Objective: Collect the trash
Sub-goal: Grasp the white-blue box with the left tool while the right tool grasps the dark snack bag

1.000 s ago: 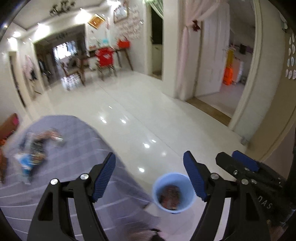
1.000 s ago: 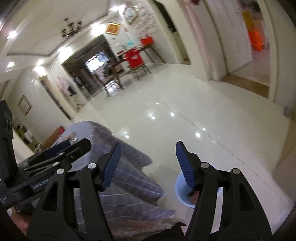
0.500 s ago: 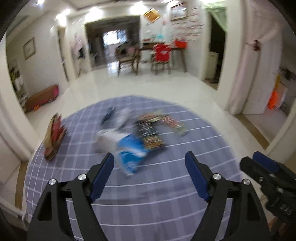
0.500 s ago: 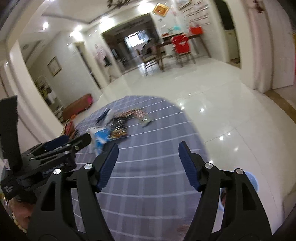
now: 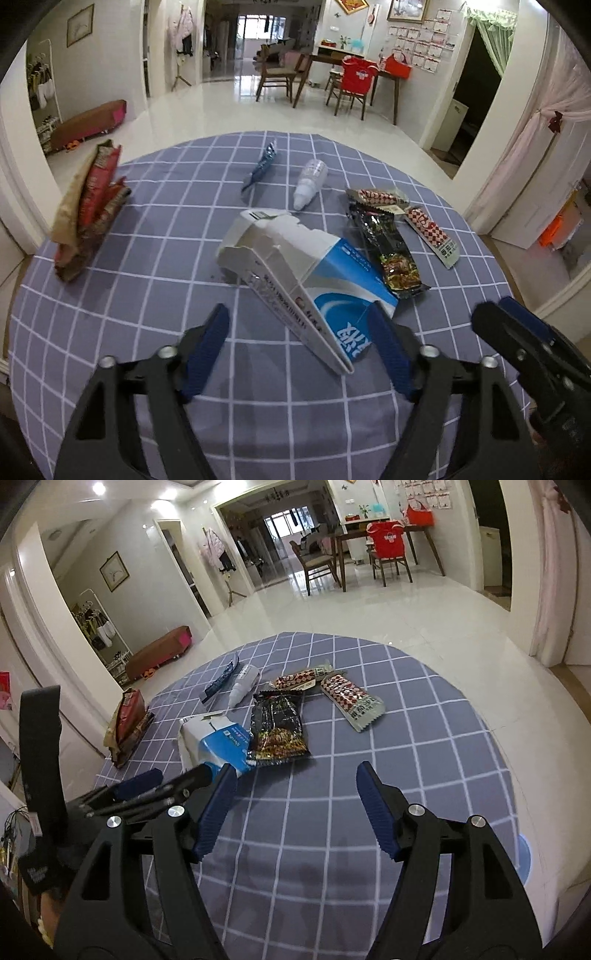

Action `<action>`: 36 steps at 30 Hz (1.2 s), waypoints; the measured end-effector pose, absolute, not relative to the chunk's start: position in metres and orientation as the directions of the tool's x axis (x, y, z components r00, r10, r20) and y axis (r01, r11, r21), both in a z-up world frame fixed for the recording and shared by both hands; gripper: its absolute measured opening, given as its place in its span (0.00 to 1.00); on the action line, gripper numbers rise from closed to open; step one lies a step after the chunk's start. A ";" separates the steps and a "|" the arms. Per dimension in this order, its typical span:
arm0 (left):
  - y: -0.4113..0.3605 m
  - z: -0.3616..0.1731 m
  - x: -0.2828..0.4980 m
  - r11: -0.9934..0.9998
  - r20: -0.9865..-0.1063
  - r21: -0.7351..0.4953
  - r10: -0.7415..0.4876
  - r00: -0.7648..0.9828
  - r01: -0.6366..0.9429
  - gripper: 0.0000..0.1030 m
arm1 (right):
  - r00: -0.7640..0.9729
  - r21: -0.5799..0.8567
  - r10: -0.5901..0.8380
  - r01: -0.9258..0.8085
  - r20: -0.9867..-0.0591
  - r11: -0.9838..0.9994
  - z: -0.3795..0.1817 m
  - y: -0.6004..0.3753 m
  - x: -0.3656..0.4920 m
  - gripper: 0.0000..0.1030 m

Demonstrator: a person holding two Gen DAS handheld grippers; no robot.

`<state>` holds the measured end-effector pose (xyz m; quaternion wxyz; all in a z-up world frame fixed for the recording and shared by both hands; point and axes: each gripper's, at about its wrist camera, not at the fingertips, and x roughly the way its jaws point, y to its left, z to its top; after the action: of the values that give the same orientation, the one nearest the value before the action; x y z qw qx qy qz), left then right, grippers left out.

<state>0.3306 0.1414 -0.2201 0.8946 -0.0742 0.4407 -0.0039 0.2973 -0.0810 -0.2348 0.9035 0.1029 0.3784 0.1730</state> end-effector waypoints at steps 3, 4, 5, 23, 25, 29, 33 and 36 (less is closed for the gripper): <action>0.151 -0.227 0.335 0.978 -0.787 -0.206 -0.140 0.601 -0.042 0.41 | 0.646 0.303 0.386 -0.241 -0.659 0.922 -0.238 -0.072 0.309 0.65; 0.156 -0.229 0.336 0.972 -0.781 -0.232 -0.166 0.602 -0.033 0.29 | 0.645 0.298 0.383 -0.242 -0.661 0.923 -0.239 -0.071 0.311 0.65; 0.158 -0.227 0.335 0.970 -0.776 -0.240 -0.174 0.606 -0.028 0.19 | 0.642 0.294 0.381 -0.244 -0.665 0.924 -0.240 -0.067 0.314 0.65; 0.214 -0.206 0.336 0.971 -0.728 -0.202 -0.064 0.682 -0.126 0.05 | 0.602 0.056 0.208 -0.262 -0.771 0.964 -0.264 -0.005 0.376 0.65; 0.212 -0.205 0.337 0.973 -0.730 -0.196 -0.059 0.681 -0.125 0.05 | 0.617 -0.005 0.170 -0.271 -0.768 0.963 -0.264 0.000 0.376 0.46; 0.208 -0.198 0.334 0.974 -0.720 -0.187 -0.050 0.692 -0.125 0.05 | 0.624 -0.011 0.194 -0.310 -0.757 0.951 -0.264 0.000 0.373 0.24; 0.200 -0.188 0.325 0.976 -0.703 -0.181 -0.044 0.710 -0.118 0.05 | 0.598 0.097 0.307 -0.357 -0.741 0.929 -0.259 -0.015 0.361 0.14; 0.188 -0.179 0.314 0.979 -0.688 -0.174 -0.041 0.725 -0.109 0.05 | 0.601 0.147 0.363 -0.378 -0.712 0.914 -0.249 -0.026 0.340 0.13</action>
<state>0.3135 0.1884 -0.1791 0.9231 -0.1015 0.3706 0.0184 0.3399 -0.0265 -0.2491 0.8947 -0.0094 0.3956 0.2070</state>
